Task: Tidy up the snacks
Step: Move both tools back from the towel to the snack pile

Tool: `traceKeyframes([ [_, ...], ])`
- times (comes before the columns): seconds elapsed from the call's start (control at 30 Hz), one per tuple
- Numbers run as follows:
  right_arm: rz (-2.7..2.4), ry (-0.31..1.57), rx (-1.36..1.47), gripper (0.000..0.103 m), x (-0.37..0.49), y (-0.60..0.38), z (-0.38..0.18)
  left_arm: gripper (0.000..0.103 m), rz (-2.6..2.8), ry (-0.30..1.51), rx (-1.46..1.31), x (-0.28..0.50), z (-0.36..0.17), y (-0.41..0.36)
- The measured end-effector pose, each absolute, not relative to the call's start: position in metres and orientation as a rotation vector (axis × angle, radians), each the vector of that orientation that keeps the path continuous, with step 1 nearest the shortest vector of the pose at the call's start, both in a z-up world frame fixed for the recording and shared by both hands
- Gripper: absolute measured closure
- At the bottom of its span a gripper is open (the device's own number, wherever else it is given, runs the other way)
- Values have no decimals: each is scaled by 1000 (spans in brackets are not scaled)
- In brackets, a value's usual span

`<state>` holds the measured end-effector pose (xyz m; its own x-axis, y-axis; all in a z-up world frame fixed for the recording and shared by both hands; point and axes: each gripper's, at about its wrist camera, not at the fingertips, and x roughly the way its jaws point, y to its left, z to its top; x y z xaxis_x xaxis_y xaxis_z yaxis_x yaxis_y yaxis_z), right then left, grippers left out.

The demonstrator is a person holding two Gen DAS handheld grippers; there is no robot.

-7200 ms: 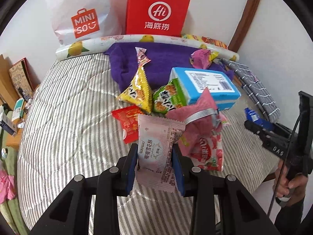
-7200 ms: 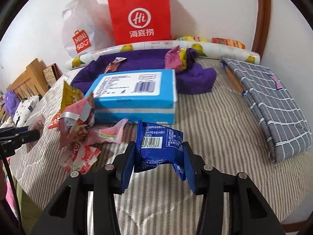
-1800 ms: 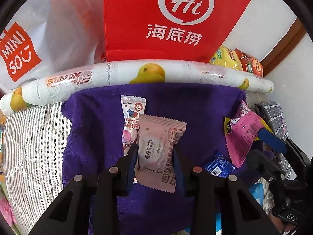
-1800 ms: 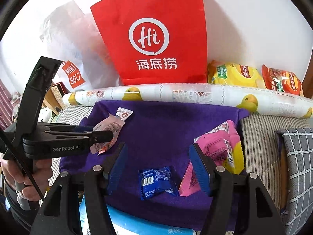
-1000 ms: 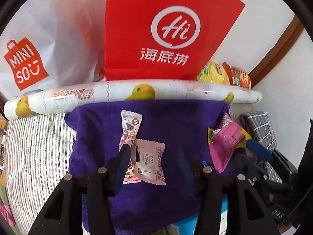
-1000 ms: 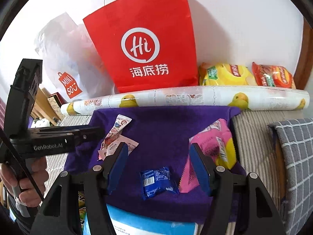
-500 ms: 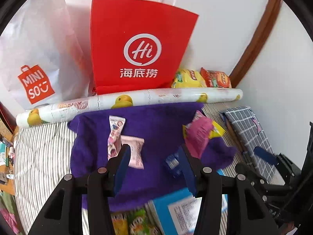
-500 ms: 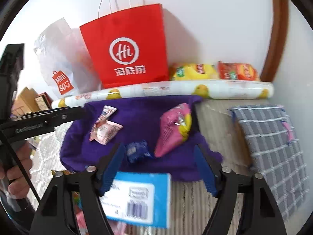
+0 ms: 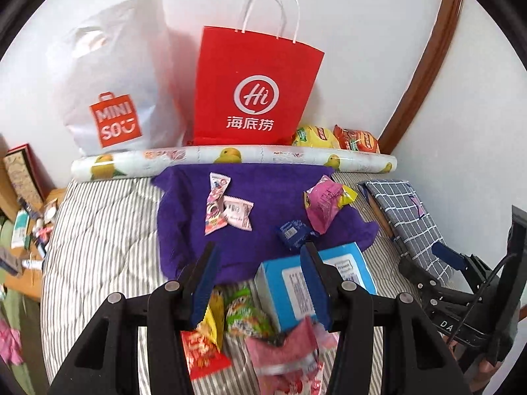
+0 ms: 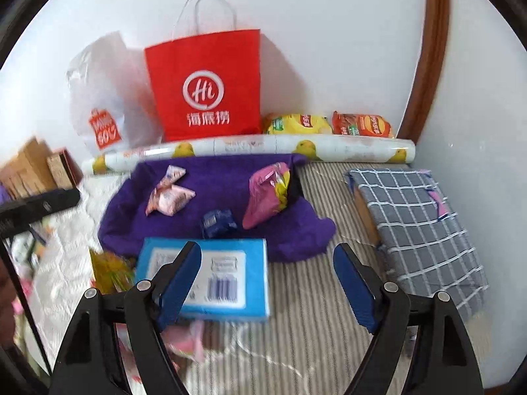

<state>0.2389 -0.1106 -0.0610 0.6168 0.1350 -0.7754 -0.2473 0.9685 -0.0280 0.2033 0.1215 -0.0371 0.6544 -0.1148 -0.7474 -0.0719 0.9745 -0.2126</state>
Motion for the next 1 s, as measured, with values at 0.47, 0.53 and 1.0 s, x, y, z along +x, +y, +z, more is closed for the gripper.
traceKeyframes([
  [0.47,392,900,-65,22,172,-110,-81,50,74,912,-239,149,-65,134],
  [0.53,416,904,-55,23,163,-108,-88,45,92,917,-231,144,-71,137],
  [1.0,592,1084,55,23,133,-81,-168,40,157,962,-288,120,-109,166],
])
